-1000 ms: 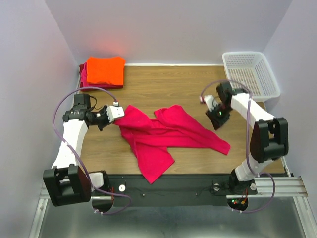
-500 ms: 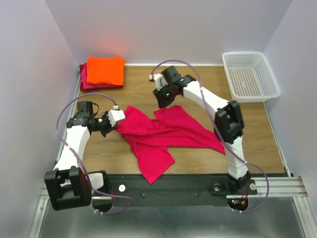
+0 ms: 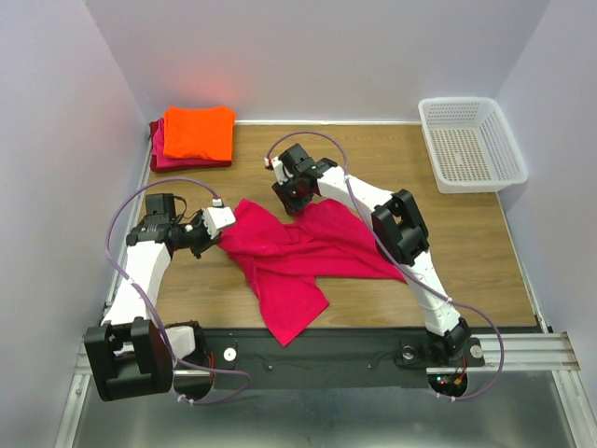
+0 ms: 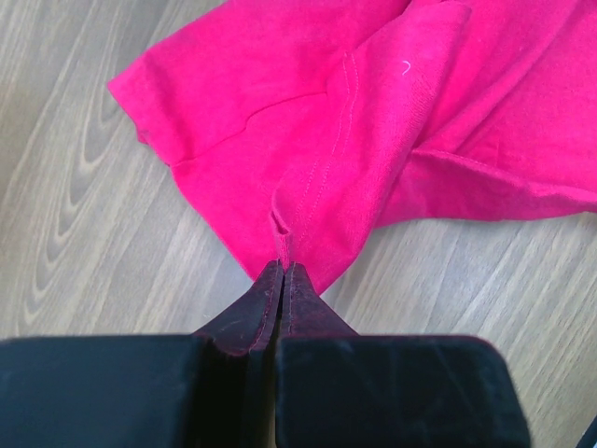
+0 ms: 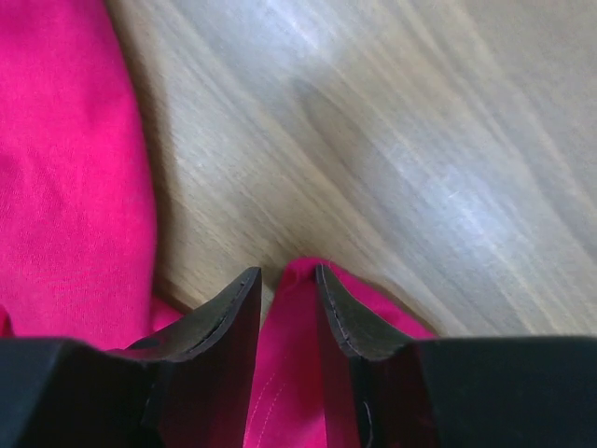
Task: Fold and stack the t-shirts
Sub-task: Flatten the tshirt out
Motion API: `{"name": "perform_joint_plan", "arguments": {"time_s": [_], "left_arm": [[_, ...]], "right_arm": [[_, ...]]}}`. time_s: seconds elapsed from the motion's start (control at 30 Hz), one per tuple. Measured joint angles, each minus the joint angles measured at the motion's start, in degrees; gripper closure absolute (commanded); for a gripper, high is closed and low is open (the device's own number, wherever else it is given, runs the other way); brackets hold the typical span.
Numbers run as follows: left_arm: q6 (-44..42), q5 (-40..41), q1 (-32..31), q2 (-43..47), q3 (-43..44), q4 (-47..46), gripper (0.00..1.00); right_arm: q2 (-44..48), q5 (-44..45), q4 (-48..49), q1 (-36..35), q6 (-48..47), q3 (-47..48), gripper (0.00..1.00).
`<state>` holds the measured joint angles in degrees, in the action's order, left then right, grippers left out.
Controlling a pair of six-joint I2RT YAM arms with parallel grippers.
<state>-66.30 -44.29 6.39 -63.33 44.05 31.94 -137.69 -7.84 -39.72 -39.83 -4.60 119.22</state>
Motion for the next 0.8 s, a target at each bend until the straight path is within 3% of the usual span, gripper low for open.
{"name": "perform_joint_plan", "arguments": {"time_s": [0.27,0.6,0.73,0.8], "left_arm": [[0.22,0.15,0.00,-0.13,-0.48,-0.70,1.00],[2.19,0.74,0.00,-1.73,-0.39,-2.08,1.00],[4.42,1.05,0.00,-3.50,0.74,-2.49,1.00],[5.79,1.20,0.00,-4.31,1.95,-2.78,1.00]], "right_arm": [[-0.26,1.16,1.16,0.00,0.44,-0.07,0.56],[2.27,2.73,7.39,0.00,1.07,-6.64,0.77],[2.95,6.05,8.90,0.00,-1.31,-8.15,0.99],[3.34,7.37,9.31,0.00,-2.36,-8.76,0.99]]}}
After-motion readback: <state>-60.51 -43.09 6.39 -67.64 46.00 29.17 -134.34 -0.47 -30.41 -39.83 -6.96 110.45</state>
